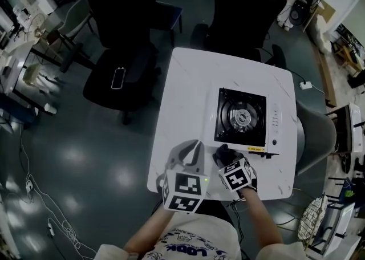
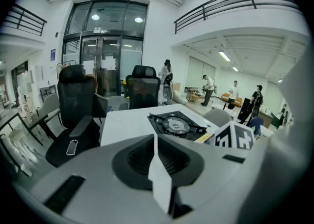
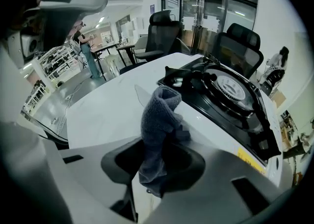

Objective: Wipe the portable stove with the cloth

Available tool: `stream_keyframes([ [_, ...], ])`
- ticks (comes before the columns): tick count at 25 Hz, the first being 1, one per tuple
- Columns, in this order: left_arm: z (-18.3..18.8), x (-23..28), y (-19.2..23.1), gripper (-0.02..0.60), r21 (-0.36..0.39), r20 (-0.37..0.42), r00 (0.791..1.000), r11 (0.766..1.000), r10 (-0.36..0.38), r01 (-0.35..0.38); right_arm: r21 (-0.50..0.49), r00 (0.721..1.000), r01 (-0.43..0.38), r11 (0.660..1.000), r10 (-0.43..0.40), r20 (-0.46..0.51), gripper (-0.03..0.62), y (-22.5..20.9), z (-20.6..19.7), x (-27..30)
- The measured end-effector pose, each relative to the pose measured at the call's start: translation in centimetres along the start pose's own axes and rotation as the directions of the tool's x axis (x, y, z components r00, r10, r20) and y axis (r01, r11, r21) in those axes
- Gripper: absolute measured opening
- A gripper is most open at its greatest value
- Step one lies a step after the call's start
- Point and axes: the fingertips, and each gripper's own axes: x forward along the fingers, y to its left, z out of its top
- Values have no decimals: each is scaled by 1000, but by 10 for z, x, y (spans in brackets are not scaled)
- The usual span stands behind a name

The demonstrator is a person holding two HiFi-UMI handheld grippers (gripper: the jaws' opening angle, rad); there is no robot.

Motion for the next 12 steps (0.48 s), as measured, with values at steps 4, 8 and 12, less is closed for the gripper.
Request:
stream_keyframes([
  [4, -5, -6, 14, 31, -18, 0, 1000, 1000, 25, -25, -29, 1000, -23, 999, 23, 2, 109, 13, 12, 5],
  [8, -9, -12, 28, 31, -39, 0, 999, 998, 50, -50, -53, 999, -50, 997, 50, -2, 109, 27, 23, 10],
  [12, -10, -20, 41, 31, -55, 8, 997, 996, 72, -71, -71, 997, -71, 995, 72, 14, 109, 42, 38, 14],
])
